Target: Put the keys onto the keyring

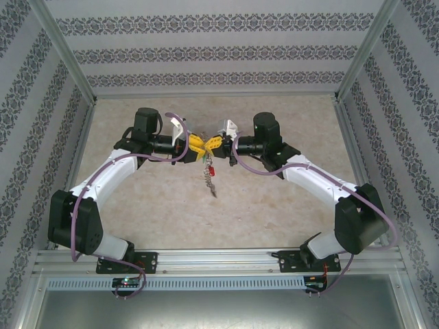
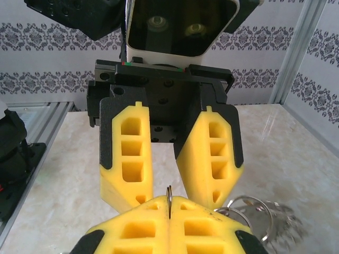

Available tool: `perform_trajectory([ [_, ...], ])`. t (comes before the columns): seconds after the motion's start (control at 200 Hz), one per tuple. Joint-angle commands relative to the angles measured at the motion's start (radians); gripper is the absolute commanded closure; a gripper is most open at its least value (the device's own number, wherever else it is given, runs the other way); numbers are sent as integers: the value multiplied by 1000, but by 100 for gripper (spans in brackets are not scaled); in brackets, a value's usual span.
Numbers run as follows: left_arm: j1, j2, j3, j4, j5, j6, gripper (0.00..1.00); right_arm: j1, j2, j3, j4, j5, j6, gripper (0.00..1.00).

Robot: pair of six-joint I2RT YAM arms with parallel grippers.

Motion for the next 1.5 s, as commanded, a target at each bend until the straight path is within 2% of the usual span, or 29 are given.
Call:
perform_trajectory([
  [0.0, -10, -3, 40, -21, 47, 14, 69, 10, -4, 23, 28, -14, -25, 100],
  [0.31, -9, -6, 39, -30, 44, 12, 77, 13, -6, 31, -1, -4, -53, 100],
  [0.515, -11, 8, 61, -52, 55, 15, 78, 20, -2, 41, -37, 5, -84, 100],
  [0.709, -11, 16, 80, -110, 71, 63, 100, 25, 7, 45, -34, 28, -88, 100],
  [0.839, -13, 14, 71, -81, 56, 42, 100, 24, 13, 44, -11, 40, -78, 100],
  [0.929, -12, 13, 75, -56, 17, -13, 100, 12, 8, 36, 6, 62, -58, 73],
  [0.999, -12, 1, 63, -4, 3, -55, 100, -7, 1, 31, 42, 73, -2, 63],
  [1.069, -12, -16, 47, 53, -27, -102, 100, -19, -9, 34, 59, 128, 71, 60],
  [1.209, -12, -18, 66, 76, -43, -149, 100, -44, -32, 17, 117, 136, 215, 55],
  [1.289, -11, -3, 94, 68, -42, -178, 100, -68, -58, -10, 130, 214, 320, 53],
  [1.394, -11, 5, 117, 88, -31, -217, 100, -121, -98, -64, 164, 349, 537, 50],
  [1.499, -12, -1, 125, 123, -40, -238, 100, -201, -116, -88, 93, 421, 758, 49],
])
